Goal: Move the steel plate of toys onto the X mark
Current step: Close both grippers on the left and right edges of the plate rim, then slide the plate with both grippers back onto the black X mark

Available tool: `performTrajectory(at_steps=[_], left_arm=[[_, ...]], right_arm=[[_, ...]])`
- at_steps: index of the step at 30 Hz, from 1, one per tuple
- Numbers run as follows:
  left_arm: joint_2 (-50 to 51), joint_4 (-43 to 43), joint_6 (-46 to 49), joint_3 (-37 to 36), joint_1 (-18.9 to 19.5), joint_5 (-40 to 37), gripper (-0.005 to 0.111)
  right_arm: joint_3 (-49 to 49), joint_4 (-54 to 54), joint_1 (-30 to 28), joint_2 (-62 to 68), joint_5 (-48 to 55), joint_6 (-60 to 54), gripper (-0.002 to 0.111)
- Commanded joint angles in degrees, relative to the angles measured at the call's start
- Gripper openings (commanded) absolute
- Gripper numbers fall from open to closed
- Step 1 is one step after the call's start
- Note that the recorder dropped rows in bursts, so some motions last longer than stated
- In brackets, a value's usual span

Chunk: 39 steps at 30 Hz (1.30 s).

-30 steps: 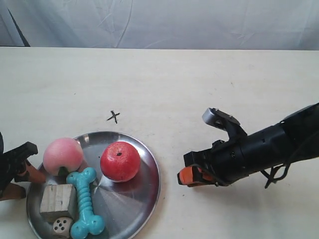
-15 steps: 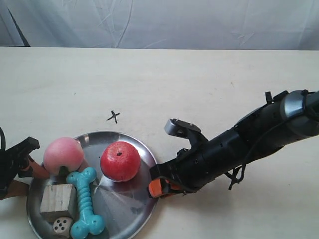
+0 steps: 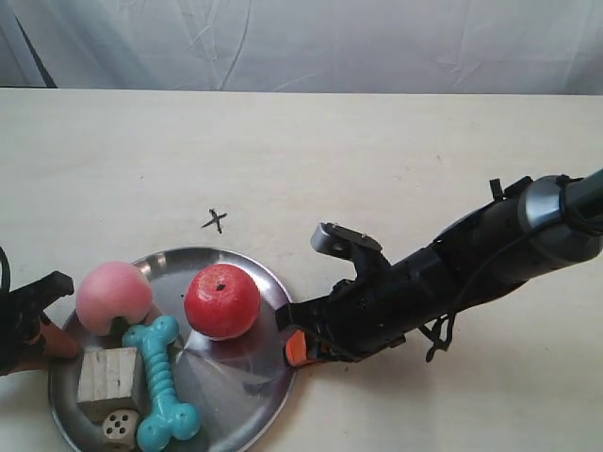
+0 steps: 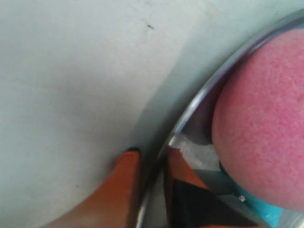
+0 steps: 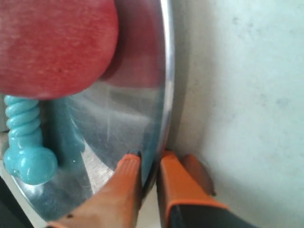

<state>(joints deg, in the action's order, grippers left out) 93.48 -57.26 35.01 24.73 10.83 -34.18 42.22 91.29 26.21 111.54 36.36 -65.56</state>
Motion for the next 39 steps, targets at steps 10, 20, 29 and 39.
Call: performTrajectory(at_steps=[10, 20, 29, 39], left_arm=[[1.4, -1.6, -0.5, 5.1, -0.1, -4.8, 0.000], [1.4, -2.0, -5.2, 15.8, -0.1, -9.7, 0.000], [3.5, 3.5, -12.3, 27.1, -5.5, -7.8, 0.000], [20.4, 7.0, -12.6, 40.3, -10.6, -7.1, 0.000]], right_arm=[[11.7, -14.9, 0.6, 0.0, 2.8, 17.2, -0.001], [23.3, -30.7, -0.3, 0.7, 2.5, 33.4, -0.001], [34.5, -31.4, -7.3, 9.0, 12.8, 36.6, -0.001], [42.1, -35.1, -9.6, 14.2, 16.0, 41.3, -0.001]])
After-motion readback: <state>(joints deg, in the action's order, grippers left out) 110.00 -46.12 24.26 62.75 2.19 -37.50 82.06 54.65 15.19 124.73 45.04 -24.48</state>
